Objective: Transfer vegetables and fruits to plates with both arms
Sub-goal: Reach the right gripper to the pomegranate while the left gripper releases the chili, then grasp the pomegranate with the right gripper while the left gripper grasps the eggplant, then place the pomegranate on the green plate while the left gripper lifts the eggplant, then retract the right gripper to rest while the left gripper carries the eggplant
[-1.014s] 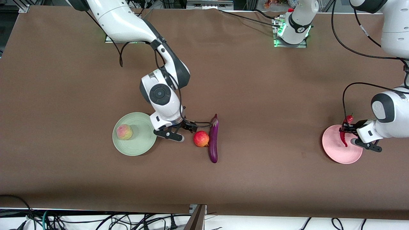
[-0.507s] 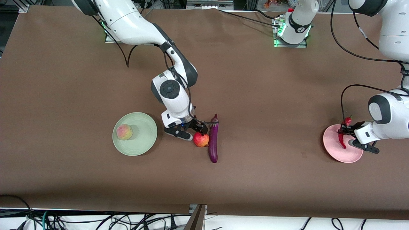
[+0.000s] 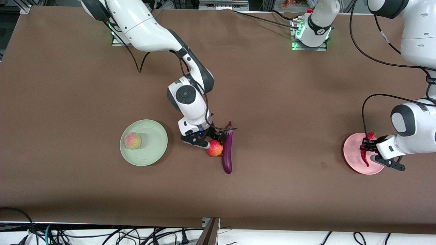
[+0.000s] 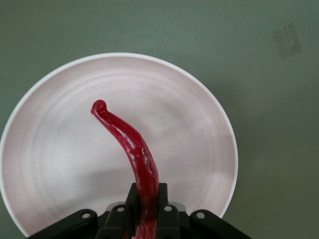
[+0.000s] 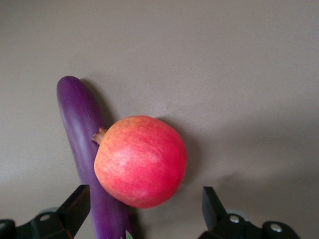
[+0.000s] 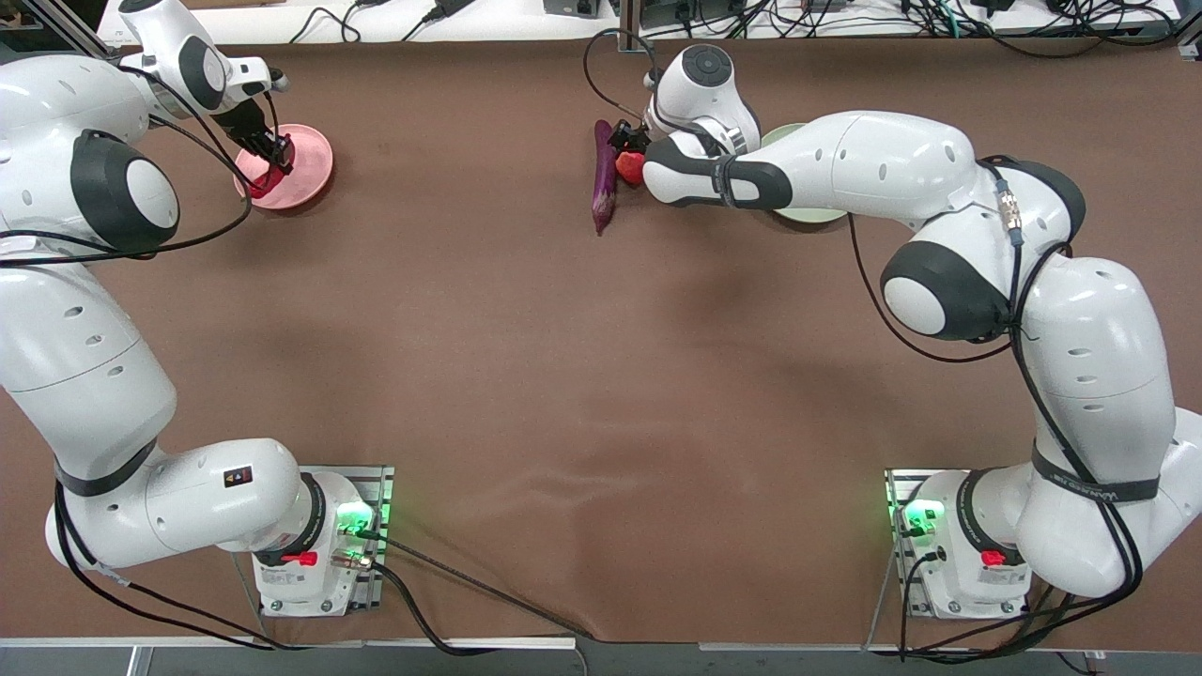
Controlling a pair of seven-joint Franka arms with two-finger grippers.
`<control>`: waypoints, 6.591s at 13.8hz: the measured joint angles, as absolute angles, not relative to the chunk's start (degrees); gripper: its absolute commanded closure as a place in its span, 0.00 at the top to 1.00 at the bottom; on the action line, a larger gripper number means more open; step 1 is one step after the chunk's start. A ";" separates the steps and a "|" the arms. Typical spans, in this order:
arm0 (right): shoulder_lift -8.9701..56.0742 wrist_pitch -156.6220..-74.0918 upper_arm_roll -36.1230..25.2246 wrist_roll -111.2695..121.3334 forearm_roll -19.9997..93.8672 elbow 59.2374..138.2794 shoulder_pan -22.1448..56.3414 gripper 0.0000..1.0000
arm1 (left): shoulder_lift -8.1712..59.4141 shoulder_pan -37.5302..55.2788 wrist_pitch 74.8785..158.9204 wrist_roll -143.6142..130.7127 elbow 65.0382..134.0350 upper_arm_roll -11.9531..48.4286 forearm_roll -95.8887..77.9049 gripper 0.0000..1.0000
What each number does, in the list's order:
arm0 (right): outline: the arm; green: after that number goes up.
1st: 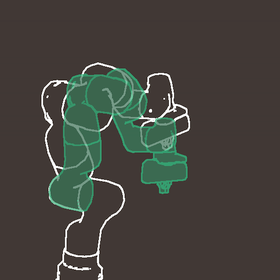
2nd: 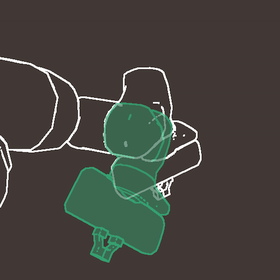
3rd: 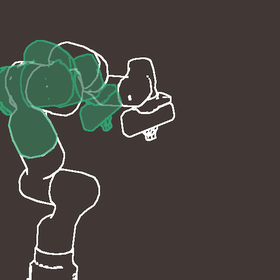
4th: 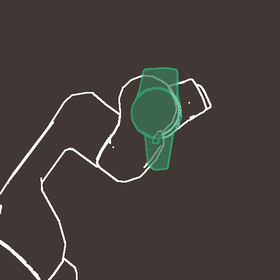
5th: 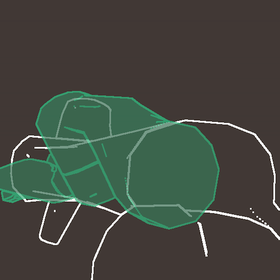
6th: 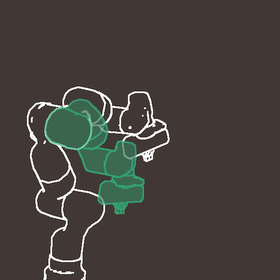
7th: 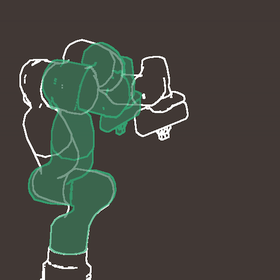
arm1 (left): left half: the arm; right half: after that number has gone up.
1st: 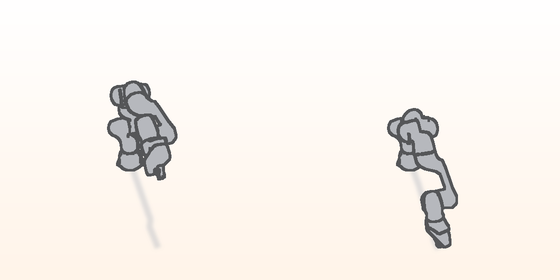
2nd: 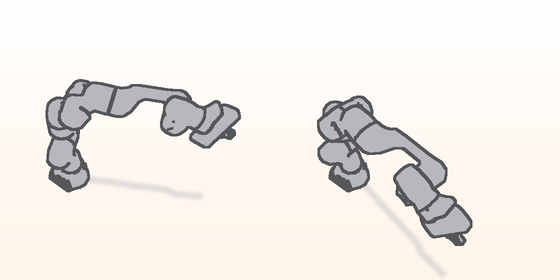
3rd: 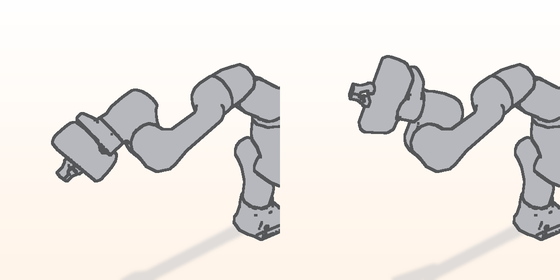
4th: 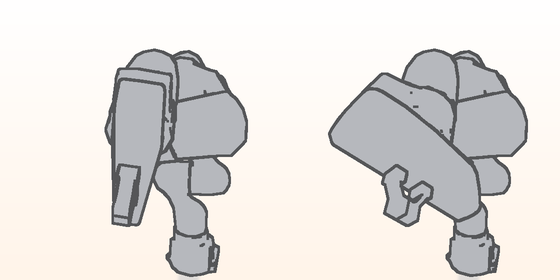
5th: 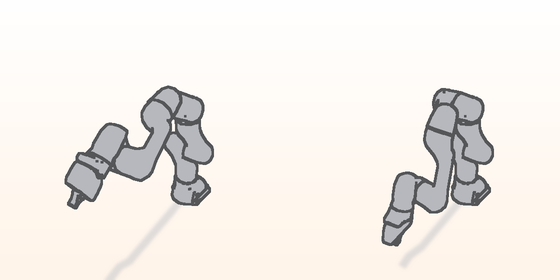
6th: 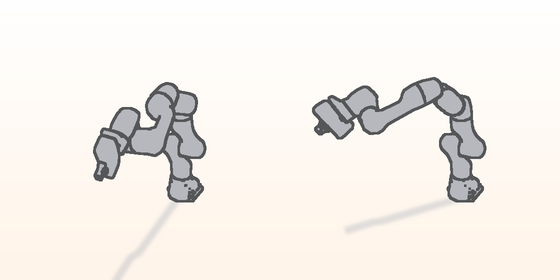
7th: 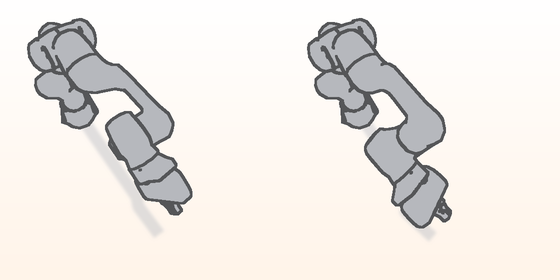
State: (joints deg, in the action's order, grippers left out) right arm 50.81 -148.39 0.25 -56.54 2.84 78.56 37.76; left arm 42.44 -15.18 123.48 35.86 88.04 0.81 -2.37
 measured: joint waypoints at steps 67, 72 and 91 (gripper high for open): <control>42.25 -118.71 -2.48 -23.71 -3.88 78.40 23.96 0.41 | 54.11 26.82 131.83 -35.10 71.61 9.39 -8.42 0.96; 43.02 -121.65 -2.41 -19.24 -3.80 83.01 20.15 0.41 | 57.29 28.04 131.83 -33.79 67.43 8.90 -7.46 0.44; 27.44 -95.58 -7.15 -3.30 -3.76 74.69 20.14 1.00 | 44.30 5.29 109.42 -9.32 71.02 12.34 -7.45 0.00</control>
State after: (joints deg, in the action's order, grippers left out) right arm 27.44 -95.58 -7.15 -3.30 -3.76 74.69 20.14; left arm 44.30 5.29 109.42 -9.32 71.02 12.34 -7.45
